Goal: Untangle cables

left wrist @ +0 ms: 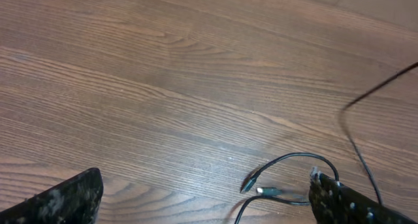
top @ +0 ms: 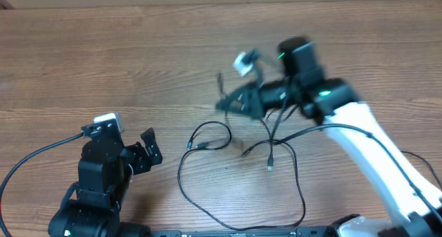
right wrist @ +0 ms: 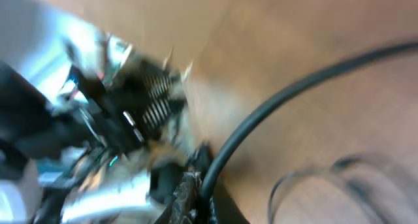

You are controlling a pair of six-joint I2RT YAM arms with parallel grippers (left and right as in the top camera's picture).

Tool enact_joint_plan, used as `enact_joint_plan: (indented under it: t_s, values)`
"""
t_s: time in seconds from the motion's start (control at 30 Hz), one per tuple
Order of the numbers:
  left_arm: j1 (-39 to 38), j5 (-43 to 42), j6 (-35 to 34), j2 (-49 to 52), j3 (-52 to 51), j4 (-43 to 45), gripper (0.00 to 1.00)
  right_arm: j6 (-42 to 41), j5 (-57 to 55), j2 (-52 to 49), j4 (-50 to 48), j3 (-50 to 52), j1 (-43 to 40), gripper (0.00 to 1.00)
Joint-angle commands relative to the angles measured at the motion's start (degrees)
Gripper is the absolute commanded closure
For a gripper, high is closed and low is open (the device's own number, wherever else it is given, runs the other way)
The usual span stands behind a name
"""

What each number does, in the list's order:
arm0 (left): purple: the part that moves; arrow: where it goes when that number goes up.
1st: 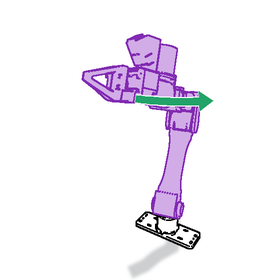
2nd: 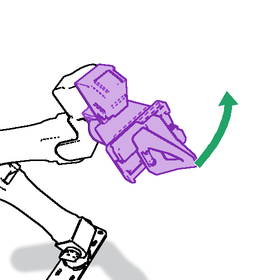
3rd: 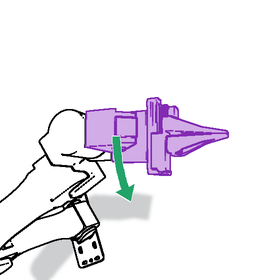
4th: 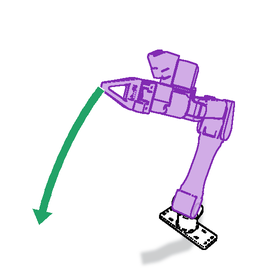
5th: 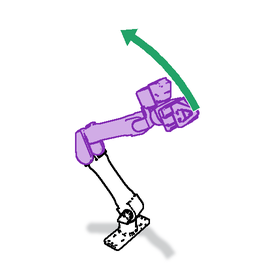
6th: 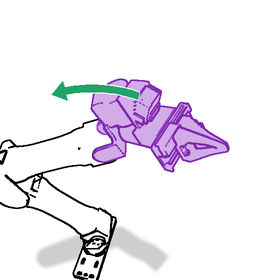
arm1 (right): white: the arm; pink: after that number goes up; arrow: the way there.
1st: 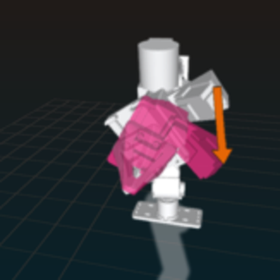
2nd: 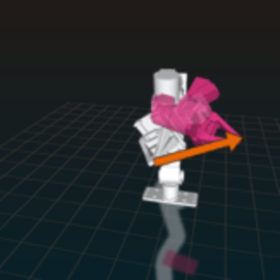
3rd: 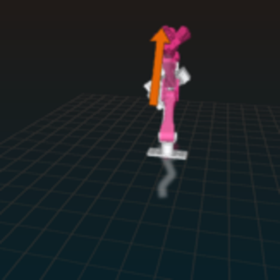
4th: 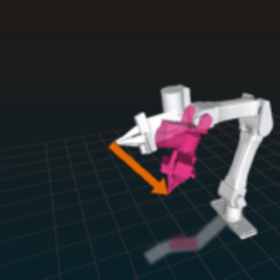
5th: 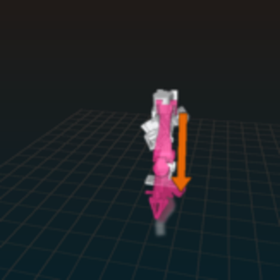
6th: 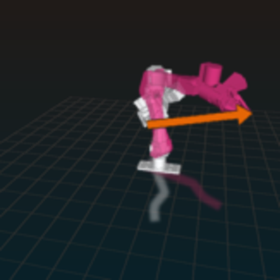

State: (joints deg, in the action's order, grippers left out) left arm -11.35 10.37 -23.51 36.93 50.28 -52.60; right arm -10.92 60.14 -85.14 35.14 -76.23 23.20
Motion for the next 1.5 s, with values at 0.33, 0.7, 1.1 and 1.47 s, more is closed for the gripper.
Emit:
enact_joint_plan:
  t_s: [0.33,0.7,1.1,1.47]
  values:
    - [0.1,1.0,1.3,0.1,1.0,0.1,0.00,-11.0,-10.2,4.5,-10.6,-27.3,-26.3,0.96]
    - [0.1,1.0,1.3,0.1,1.0,0.1,0.00,-7.4,-28.1,4.0,-6.1,-28.4,-44.9,0.96]
    - [0.1,1.0,1.3,0.1,1.0,0.1,0.00,-7.4,-55.6,-2.2,2.1,-28.4,-56.9,0.96]
    - [0.1,1.0,1.3,0.1,1.0,0.1,0.00,-12.0,-61.6,-4.8,4.9,-28.0,-68.4,0.96]
